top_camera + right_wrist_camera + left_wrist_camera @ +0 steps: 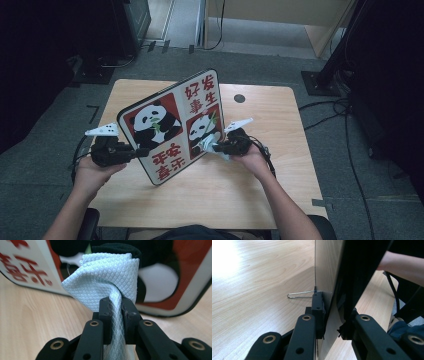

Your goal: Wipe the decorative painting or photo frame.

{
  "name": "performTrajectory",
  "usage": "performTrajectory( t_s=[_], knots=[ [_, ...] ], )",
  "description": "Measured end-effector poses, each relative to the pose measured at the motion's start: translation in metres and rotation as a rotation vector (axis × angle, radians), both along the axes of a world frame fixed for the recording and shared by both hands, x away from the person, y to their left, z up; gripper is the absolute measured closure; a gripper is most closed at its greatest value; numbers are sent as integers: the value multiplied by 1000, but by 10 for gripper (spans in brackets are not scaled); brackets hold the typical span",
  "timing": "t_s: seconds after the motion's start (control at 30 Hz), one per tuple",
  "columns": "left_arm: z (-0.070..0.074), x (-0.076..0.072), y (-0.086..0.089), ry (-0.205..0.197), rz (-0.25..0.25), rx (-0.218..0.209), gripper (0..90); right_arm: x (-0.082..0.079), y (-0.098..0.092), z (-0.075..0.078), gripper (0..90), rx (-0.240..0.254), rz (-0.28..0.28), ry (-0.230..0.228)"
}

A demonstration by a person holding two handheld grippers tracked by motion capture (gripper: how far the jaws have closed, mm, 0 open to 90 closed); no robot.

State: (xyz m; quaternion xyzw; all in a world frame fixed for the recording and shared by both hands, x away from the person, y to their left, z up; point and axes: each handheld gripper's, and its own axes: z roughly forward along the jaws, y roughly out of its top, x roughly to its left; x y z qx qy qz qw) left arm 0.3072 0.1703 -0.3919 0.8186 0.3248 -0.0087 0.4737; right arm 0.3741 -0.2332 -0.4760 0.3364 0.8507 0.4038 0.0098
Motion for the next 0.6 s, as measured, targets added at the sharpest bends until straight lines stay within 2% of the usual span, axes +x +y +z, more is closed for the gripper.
performTrajectory(
  t_s=[0.13,0.37,0.5,0.6],
  knots=[
    [0,0,0,1,0,-1,783,2,-1,18,809,29,5,-30],
    [0,0,0,-1,0,-2,783,6,3,50,809,54,27,-57],
    [0,0,0,-2,2,-2,784,9,4,74,809,80,18,-87],
    [-1,0,1,-3,2,-4,784,12,7,93,809,81,16,-106]
  ],
)
